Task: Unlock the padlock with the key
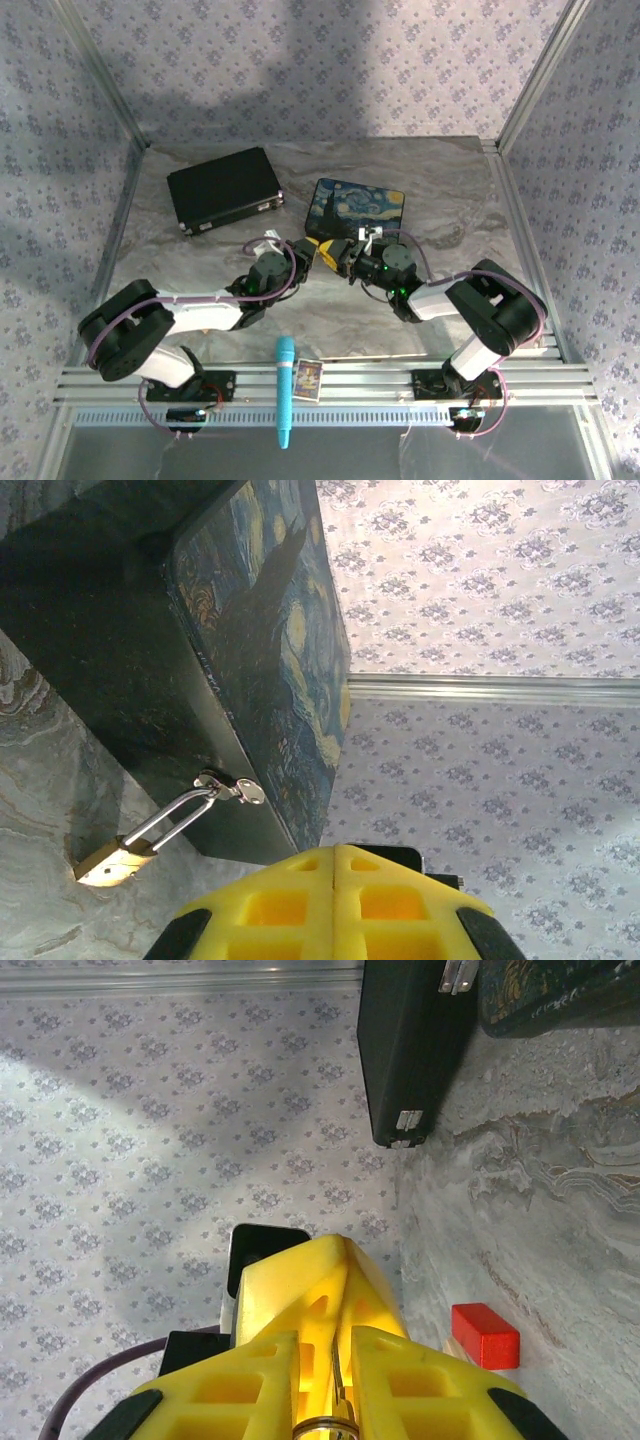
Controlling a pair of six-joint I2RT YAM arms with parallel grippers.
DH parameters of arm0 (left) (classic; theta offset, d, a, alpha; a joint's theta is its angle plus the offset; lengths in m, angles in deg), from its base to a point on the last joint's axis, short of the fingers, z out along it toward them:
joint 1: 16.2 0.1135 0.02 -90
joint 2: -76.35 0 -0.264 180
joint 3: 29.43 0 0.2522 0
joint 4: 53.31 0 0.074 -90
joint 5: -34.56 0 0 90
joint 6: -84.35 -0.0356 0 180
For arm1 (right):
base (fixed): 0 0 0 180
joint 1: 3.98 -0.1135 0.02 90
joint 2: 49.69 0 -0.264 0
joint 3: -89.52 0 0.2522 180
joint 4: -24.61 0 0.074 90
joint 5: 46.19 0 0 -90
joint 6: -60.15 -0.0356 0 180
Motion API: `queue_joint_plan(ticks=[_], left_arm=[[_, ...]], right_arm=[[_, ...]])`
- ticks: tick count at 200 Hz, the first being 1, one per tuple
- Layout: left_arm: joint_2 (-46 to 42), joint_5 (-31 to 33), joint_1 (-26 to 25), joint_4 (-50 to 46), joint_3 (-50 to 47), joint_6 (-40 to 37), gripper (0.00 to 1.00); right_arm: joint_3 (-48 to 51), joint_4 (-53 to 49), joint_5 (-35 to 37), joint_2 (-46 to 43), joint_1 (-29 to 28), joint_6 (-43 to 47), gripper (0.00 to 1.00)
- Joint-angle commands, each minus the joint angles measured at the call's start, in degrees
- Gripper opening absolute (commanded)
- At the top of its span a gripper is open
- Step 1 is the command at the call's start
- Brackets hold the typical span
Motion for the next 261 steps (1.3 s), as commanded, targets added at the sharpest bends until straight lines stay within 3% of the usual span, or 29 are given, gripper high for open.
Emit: queue_joint_plan(ticks=[1,23,39,52,209,261], left_arm=[[-0.19,1.62,0.01,1.31,-0.11,0.53,0.00],[0.16,1.87,0.00,1.59,0.24,0.63,0.00],[0.25,2.05,0.11,1.77,0.10,0.54,0.00],[0.07,2.26,0.31,2.10,-0.23,0.54,0.00],[-0.26,2.08,1.07,0.06,-0.24,-0.07,0.00],[0.25,1.06,1.00,-0.46,0.36,-0.07,0.00]], right_arm=[[-0.13,2.61,-0.48,0.69,-0.41,-0.28,0.19],[0.17,3.36,-0.79,1.23,-0.51,-0.79,0.20],[0.69,3.42,-0.70,0.91,-0.50,-0.82,0.30],[0.98,2.81,-0.74,0.50,-0.46,-0.65,0.31],[1.11,3.23,-1.76,0.70,-0.94,-0.26,0.13],[1.39,4.04,-1.60,1.74,-0.03,-0.55,0.02]])
